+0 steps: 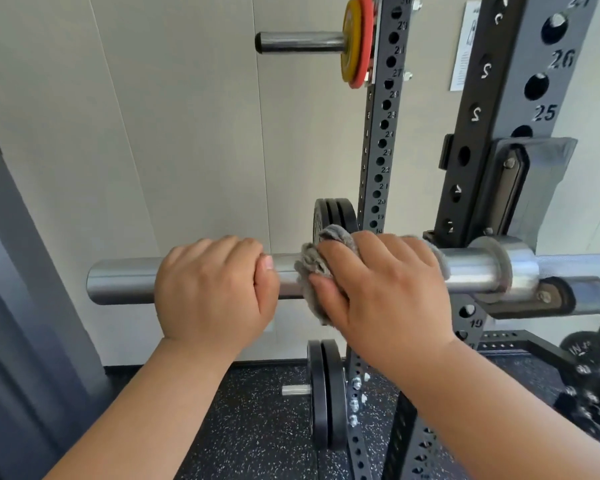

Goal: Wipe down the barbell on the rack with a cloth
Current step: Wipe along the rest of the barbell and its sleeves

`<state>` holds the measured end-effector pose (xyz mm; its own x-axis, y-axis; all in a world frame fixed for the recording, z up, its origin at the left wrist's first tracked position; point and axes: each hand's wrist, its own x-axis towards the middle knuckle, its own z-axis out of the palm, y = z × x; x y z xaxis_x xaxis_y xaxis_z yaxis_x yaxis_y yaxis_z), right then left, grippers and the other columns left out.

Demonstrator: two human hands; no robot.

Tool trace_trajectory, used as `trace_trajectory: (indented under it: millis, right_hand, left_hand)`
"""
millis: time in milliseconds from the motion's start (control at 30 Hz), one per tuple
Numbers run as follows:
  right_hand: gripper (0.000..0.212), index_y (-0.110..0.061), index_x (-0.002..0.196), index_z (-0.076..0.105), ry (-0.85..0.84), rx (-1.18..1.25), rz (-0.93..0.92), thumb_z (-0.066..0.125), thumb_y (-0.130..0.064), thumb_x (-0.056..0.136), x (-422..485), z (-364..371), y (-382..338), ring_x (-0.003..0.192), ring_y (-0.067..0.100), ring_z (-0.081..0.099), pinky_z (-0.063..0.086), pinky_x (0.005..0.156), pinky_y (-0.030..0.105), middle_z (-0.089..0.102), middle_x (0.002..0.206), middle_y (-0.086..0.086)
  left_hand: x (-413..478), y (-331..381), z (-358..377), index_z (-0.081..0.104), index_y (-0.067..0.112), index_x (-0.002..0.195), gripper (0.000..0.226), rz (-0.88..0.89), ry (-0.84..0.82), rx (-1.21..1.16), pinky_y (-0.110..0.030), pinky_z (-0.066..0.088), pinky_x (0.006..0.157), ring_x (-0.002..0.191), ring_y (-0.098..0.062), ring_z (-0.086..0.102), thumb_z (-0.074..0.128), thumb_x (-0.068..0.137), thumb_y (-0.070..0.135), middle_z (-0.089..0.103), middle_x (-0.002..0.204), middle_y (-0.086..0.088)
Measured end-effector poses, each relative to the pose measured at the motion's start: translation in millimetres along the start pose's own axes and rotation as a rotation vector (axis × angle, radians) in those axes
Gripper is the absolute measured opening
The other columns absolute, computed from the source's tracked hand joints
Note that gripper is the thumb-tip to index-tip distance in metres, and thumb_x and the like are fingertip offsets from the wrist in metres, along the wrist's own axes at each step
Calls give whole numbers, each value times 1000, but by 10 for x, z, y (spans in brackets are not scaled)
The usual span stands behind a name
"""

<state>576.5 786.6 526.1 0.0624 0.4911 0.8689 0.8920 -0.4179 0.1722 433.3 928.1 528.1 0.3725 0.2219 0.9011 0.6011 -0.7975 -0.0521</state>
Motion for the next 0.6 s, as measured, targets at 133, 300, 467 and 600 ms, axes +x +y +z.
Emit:
trace_trajectory:
  millis: [133, 300, 467, 600]
  right_hand:
    - [48, -18, 89, 62, -70, -78, 146, 29, -47, 109, -73, -134, 495, 65, 27, 54, 47, 74, 43, 58, 73, 0]
    - [49, -17, 92, 68, -36, -70, 264, 30, -42, 110, -45, -127, 363, 72, 28, 60, 48, 85, 49, 65, 78, 4]
    - [37, -18, 116, 69, 6, 4, 24, 45, -45, 107, -162, -26, 145, 96, 33, 65, 47, 94, 52, 70, 107, 9]
    - [42, -14, 115, 66, -19, -44, 131, 38, -45, 110, -275, -98, 548, 95, 34, 65, 47, 100, 55, 69, 103, 11]
  left_hand:
    - [58, 3, -28, 55, 19, 69, 34, -9, -64, -7, -36, 23, 59, 56, -29, 43, 39, 96, 31, 47, 60, 2]
    - [142, 51, -122, 54, 18, 61, 38, -50, -193, 30, -31, 17, 55, 51, -28, 34, 38, 93, 33, 45, 53, 0]
    - [297, 79, -218, 47, 18, 56, 51, -77, -370, 151, -26, 19, 50, 48, -26, 32, 30, 99, 39, 39, 49, 5]
    - [517, 14, -188, 51, 14, 64, 57, -128, -595, 65, -36, 39, 61, 63, -26, 51, 25, 103, 47, 54, 65, -4]
